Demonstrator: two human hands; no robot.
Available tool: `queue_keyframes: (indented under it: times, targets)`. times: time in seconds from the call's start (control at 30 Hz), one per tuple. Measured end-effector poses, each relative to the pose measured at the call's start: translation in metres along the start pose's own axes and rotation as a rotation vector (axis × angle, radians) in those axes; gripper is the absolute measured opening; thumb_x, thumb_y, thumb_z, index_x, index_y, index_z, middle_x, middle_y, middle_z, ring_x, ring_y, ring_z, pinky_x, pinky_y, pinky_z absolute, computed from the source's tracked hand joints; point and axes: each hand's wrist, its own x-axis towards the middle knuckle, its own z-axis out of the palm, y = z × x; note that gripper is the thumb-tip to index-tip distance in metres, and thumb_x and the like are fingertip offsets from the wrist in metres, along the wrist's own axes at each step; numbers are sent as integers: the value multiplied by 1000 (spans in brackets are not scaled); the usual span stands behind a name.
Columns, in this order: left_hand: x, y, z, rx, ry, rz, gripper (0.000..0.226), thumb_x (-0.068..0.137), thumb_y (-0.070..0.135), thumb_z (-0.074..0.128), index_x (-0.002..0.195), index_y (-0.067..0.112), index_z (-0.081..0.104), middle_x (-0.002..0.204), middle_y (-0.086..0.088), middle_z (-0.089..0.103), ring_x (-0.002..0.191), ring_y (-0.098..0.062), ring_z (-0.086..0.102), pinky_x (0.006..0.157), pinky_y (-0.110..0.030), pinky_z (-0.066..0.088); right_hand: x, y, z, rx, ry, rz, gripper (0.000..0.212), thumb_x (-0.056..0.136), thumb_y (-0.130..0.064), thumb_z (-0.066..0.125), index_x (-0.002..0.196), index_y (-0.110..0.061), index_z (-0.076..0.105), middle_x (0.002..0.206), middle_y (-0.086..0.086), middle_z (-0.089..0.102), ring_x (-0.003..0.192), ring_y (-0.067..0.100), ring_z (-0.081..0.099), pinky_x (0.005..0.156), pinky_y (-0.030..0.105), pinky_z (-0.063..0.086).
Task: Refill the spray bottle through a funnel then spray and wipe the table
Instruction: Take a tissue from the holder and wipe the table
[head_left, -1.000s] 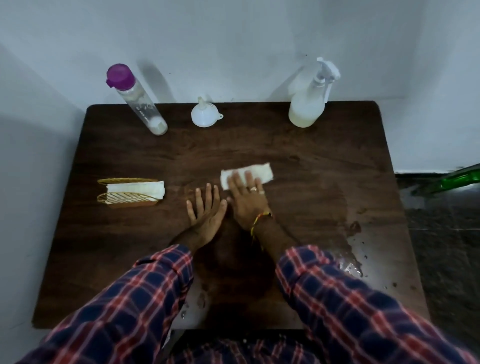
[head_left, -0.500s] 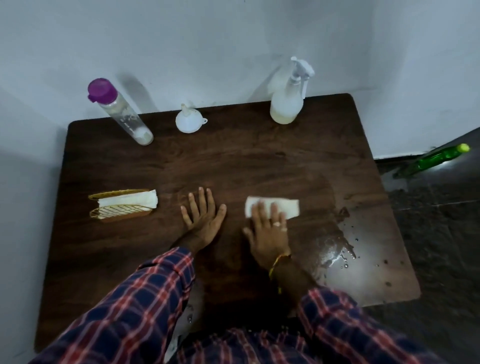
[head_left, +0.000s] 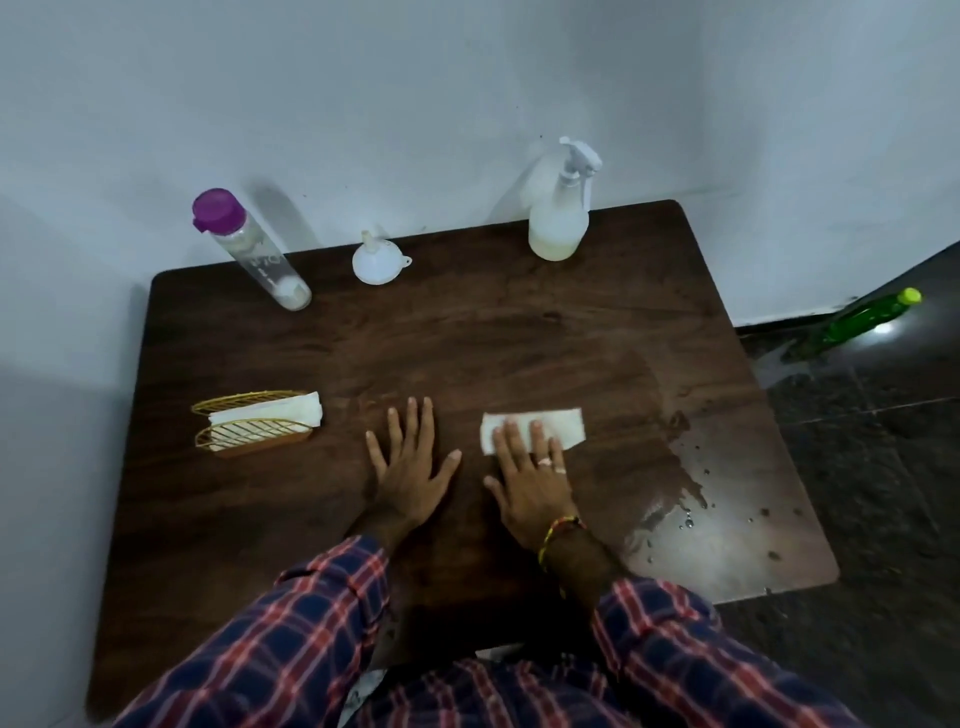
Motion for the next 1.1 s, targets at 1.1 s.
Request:
queue_keyframes:
  times: [1.1]
  targets:
    - [-40,12,-18,-100,-87,148,65,102,49,27,155,27,-2,163,-1,-6,149,-20,-12,118,-48,-10,-18,18,-102,827,360,694,21,73,-4,72,93,-7,65,82,3,62,81,24,61,70,28,45]
